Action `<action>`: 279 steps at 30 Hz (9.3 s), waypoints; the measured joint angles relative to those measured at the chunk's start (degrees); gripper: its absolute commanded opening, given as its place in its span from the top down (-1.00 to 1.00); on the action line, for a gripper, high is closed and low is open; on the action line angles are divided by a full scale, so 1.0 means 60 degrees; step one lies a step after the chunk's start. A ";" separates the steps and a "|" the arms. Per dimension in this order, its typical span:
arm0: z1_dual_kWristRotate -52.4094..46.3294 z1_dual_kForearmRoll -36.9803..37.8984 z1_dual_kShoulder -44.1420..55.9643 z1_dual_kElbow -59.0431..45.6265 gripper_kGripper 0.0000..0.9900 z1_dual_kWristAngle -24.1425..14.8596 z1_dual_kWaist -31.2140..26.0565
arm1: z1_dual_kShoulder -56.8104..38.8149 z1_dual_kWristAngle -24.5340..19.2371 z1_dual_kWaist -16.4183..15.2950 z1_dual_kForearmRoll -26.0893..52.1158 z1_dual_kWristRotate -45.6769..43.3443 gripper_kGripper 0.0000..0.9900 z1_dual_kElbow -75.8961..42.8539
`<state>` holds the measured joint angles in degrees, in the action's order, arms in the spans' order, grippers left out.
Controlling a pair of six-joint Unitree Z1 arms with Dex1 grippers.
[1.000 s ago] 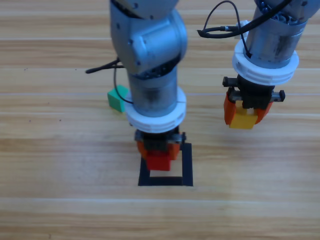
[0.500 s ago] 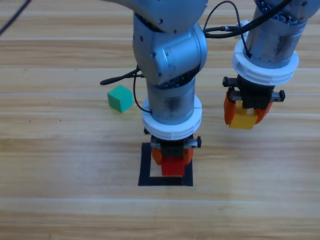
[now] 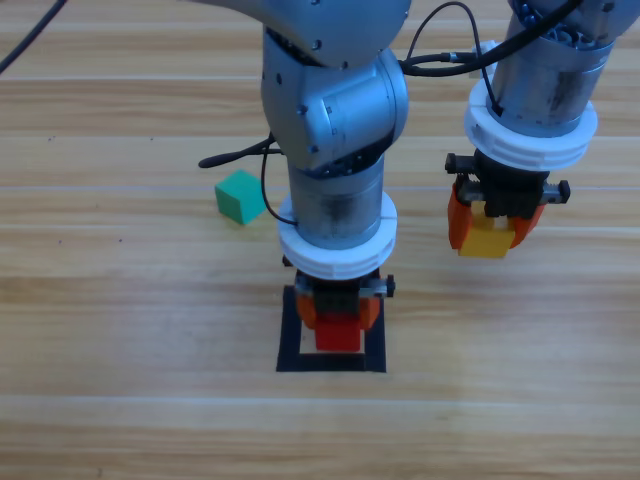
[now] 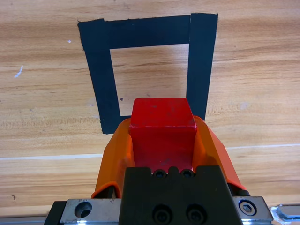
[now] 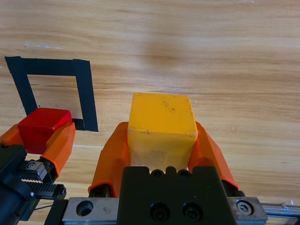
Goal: Stack the blocks in the rectangular block: red at the bottom, yellow in the middle, green on top
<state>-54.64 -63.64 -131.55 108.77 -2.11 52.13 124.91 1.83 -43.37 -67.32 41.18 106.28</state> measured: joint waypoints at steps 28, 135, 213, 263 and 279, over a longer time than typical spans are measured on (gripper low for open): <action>0.0434 0.0277 -0.0332 -0.0001 1.00 -0.0002 -0.0197 | 0.0000 0.0000 0.0000 0.0000 0.0010 0.14 0.0000; 0.0865 -0.1598 0.1223 0.2331 -1.00 -0.0295 -0.0707 | -0.0316 -0.0146 -0.0181 0.0001 0.0093 0.13 0.0119; 1.0438 0.5284 0.2794 -0.4215 -1.00 -0.0424 -0.4553 | -0.0129 -0.0283 -0.4067 -0.0650 -0.1642 -0.85 -0.0213; 0.9508 -0.1964 -0.1060 0.3969 -1.00 0.0229 -0.4447 | 0.1640 -0.0096 -0.3148 0.0242 -0.1300 -0.62 -0.0398; 0.9173 -0.1964 -0.1344 0.3810 -1.00 0.0227 -0.4447 | 0.1620 -0.0324 -0.3147 0.0320 -0.1293 0.67 -0.0400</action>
<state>0.39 -75.42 -139.61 131.63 -0.75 25.45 134.62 -0.11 -62.25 -65.40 33.42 103.89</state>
